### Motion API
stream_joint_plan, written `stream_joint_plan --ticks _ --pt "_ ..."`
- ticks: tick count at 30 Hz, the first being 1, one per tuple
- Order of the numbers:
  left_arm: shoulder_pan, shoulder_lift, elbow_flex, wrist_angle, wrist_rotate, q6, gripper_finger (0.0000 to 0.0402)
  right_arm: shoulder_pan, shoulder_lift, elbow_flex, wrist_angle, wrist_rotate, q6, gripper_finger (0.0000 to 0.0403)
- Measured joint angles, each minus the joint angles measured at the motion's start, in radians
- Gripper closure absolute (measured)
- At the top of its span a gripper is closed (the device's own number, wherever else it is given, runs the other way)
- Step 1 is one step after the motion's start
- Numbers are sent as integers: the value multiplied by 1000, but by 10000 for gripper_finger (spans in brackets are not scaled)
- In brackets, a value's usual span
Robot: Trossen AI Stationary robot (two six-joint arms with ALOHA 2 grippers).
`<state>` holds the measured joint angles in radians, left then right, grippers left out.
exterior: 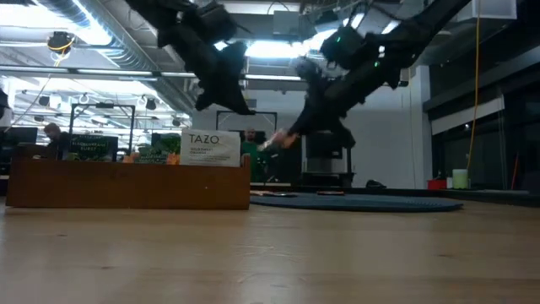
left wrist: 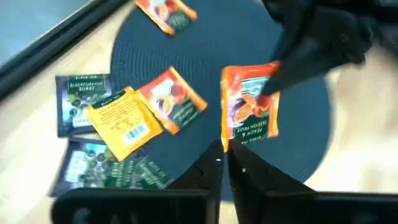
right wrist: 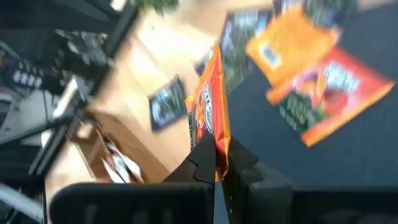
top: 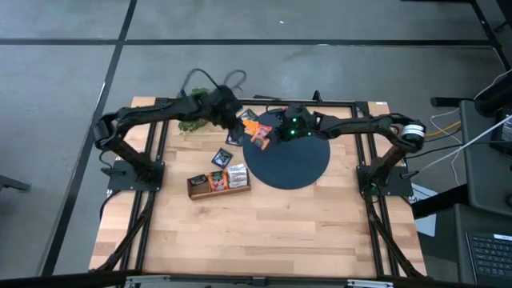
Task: Pick & Place Tea
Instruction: Put the orange tea bag into the middle section of the wooden organizer
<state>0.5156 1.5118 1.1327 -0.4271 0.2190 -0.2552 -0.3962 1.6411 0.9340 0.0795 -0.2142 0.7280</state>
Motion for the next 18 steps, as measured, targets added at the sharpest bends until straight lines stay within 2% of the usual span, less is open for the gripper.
stream_joint_plan --ticks 3,5,12,18 --pt "62 -46 -63 126 99 -162 357 0 -65 0 -5 60 -15 391" --pt "89 -76 -106 221 121 -270 339 0 -111 0 -5 108 -33 390" --pt "95 -105 -175 570 93 -615 280 -1 -207 0 85 221 -83 390" --pt "48 -105 -175 750 -14 -671 240 -17 -213 0 226 226 -57 390"
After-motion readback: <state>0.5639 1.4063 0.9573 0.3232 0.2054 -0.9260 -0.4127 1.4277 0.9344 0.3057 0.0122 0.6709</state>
